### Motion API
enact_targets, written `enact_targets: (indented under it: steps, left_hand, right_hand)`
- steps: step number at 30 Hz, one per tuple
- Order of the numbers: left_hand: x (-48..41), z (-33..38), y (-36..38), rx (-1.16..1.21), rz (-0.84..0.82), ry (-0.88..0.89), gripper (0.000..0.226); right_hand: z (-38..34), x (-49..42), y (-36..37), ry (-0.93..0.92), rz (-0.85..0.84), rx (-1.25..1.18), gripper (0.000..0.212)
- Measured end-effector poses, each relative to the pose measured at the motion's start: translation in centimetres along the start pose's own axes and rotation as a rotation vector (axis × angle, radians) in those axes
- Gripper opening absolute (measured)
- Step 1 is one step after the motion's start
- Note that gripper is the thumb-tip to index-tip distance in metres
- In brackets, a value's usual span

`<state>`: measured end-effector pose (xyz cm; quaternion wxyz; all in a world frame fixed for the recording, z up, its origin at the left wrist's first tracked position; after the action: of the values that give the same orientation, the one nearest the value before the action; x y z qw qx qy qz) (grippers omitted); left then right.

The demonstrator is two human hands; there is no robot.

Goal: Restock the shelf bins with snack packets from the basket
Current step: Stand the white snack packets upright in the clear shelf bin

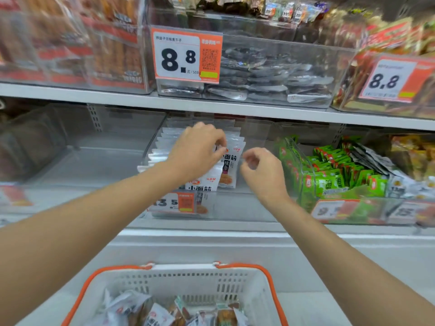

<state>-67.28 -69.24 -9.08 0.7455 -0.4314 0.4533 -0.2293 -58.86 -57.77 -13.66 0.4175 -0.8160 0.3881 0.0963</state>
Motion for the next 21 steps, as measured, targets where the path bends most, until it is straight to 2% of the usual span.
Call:
enact_targets:
  steps: [3, 6, 8, 10, 12, 14, 18, 21]
  left_hand:
    - [4.5, 2.4, -1.9, 0.063, 0.089, -0.008, 0.008]
    - [9.5, 1.8, -0.2, 0.125, 0.007, -0.130, 0.006]
    - [13.1, 0.1, 2.4, 0.197, -0.123, -0.243, 0.006]
    - [16.9, -1.4, 6.1, 0.288, -0.324, -0.333, 0.008]
    - [20.8, -2.0, 10.2, 0.360, -0.548, -0.382, 0.011]
    - [24.2, -2.5, 13.4, 0.375, -0.704, -0.410, 0.015]
    - [28.2, -3.7, 17.0, 0.409, -0.839, -0.479, 0.018]
    - [28.9, -3.4, 18.3, 0.389, -0.920, -0.461, 0.019]
  right_hand:
    - [-2.9, 4.2, 0.1, -0.130, -0.012, -0.035, 0.012]
    - [-2.8, 8.7, 2.5, -0.117, -0.138, -0.028, 0.011]
    - [-1.5, 11.8, 5.1, -0.058, -0.296, 0.004, 0.012]
    - [0.7, 15.4, 8.4, 0.017, -0.514, 0.054, 0.016]
    - [3.5, 19.6, 11.9, 0.081, -0.749, 0.110, 0.020]
    - [6.9, 23.6, 14.6, 0.150, -0.945, 0.200, 0.023]
    - [14.0, 31.6, 17.0, 0.187, -1.355, 0.525, 0.015]
    - [18.1, 36.1, 17.1, 0.145, -1.511, 0.707, 0.028]
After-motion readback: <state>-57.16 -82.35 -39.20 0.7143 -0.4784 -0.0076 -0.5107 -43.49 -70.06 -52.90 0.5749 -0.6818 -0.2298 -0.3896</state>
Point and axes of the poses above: each hand's wrist, its own x-axis away from the middle knuckle, its own y-axis out of the palm, z = x × y, the point moved 10 cm from there along -x, towards the middle knuckle
